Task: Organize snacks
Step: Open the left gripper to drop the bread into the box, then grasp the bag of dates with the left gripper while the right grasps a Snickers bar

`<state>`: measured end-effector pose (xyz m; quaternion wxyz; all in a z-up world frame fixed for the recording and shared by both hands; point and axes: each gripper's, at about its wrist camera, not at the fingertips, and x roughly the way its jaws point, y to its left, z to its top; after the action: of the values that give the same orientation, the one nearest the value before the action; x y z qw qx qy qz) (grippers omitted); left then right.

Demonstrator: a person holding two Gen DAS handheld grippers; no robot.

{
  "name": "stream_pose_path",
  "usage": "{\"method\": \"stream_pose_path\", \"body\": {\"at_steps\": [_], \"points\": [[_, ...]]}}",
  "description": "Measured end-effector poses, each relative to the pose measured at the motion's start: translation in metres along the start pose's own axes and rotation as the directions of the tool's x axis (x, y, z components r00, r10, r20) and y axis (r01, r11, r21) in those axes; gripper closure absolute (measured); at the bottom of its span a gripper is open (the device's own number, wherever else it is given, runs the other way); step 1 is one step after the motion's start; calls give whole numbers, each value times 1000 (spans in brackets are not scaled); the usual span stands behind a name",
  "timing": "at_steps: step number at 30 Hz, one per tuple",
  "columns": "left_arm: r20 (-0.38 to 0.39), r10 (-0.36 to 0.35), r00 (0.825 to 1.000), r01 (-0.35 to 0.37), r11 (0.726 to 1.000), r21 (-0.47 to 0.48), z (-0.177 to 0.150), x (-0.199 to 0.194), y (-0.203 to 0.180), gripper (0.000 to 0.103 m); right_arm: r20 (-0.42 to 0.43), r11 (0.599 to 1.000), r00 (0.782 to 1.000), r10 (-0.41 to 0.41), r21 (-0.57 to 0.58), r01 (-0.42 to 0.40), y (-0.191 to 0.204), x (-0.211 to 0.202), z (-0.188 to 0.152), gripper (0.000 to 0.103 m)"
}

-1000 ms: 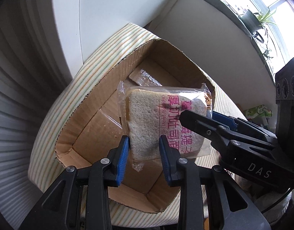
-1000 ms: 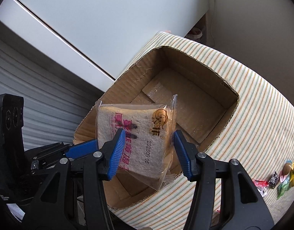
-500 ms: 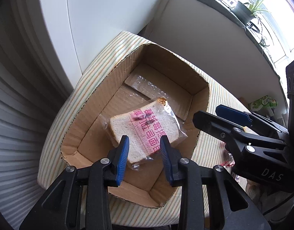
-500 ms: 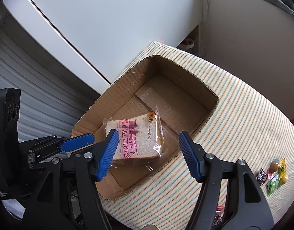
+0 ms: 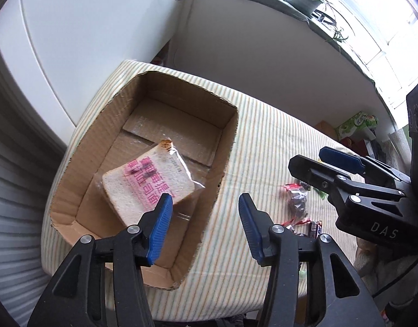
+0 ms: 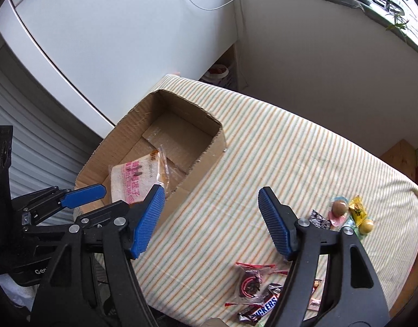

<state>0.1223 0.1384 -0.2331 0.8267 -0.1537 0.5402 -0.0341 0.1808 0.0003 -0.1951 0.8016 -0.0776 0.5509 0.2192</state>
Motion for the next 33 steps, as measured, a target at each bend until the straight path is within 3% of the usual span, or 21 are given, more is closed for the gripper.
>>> {"method": "stream_pose_path", "body": {"at_steps": [9,20,25,33], "points": [[-33,-56,998,58,995,75,-5,10,-42,51,-4,988,1000,-28,154,28,-66,-28,-38,29],[-149,-91,985,111,985,132,-37,42,-77,51,-113,934,985,-130,320,160,-161,-52,-132,29],[-213,-106,971,133,985,114,-59,56,-87,51,-158,923,974,-162,324,206,-170,-49,-161,29],[-265,-115,957,141,987,80,-75,78,-102,51,-179,930,981,-72,343,131,-161,-23,-169,29]]}}
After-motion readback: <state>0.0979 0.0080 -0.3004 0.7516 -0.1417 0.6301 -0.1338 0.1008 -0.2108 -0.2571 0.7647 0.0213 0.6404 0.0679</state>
